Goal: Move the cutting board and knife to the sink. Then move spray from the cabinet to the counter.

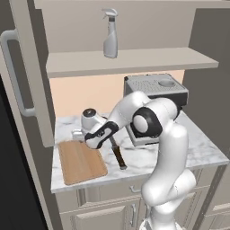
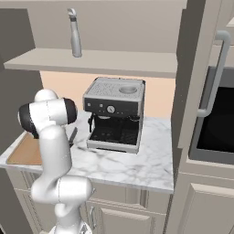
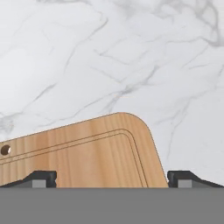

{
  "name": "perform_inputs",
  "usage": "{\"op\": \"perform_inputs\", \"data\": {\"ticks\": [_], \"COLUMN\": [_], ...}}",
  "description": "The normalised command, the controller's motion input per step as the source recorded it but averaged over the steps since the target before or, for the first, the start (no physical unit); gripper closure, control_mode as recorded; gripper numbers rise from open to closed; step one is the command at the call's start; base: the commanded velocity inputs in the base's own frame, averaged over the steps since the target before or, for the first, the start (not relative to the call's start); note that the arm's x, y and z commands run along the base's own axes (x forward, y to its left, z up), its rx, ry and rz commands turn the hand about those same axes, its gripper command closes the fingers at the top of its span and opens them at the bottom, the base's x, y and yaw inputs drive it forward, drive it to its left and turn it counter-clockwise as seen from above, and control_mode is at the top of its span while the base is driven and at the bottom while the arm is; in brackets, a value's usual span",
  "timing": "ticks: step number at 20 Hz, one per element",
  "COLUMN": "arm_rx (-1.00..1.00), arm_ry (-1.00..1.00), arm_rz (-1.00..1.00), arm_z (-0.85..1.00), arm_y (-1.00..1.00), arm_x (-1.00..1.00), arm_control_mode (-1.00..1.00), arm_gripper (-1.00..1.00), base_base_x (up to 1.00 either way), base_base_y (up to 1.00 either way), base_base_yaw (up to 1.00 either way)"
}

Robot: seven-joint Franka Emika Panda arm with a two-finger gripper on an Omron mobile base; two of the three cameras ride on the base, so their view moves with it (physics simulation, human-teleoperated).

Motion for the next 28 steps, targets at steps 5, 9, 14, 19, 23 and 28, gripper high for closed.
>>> {"op": "perform_inputs", "data": {"ticks": [5, 9, 14, 19, 23, 28], "arm_rx": [0.00, 0.00, 0.02, 0.02, 0.03, 0.02], "arm_ry": [0.00, 0.00, 0.00, 0.00, 0.00, 0.00], "arm_rz": [0.00, 0.00, 0.00, 0.00, 0.00, 0.00], "arm_z": [-0.39, -0.39, -0.38, -0.36, -0.03, 0.16], "arm_y": [0.11, 0.10, 0.07, 0.02, -0.17, -0.31], "arm_x": [-0.76, -0.76, -0.77, -0.68, -0.15, -0.02], "arm_control_mode": [-1.00, -1.00, -1.00, -1.00, -1.00, -1.00], "arm_gripper": [-1.00, -1.00, -1.00, -1.00, -1.00, -1.00], "base_base_x": [0.00, 0.00, 0.00, 0.00, 0.00, 0.00], "base_base_y": [0.00, 0.00, 0.00, 0.00, 0.00, 0.00], "base_base_yaw": [0.00, 0.00, 0.00, 0.00, 0.00, 0.00]}}
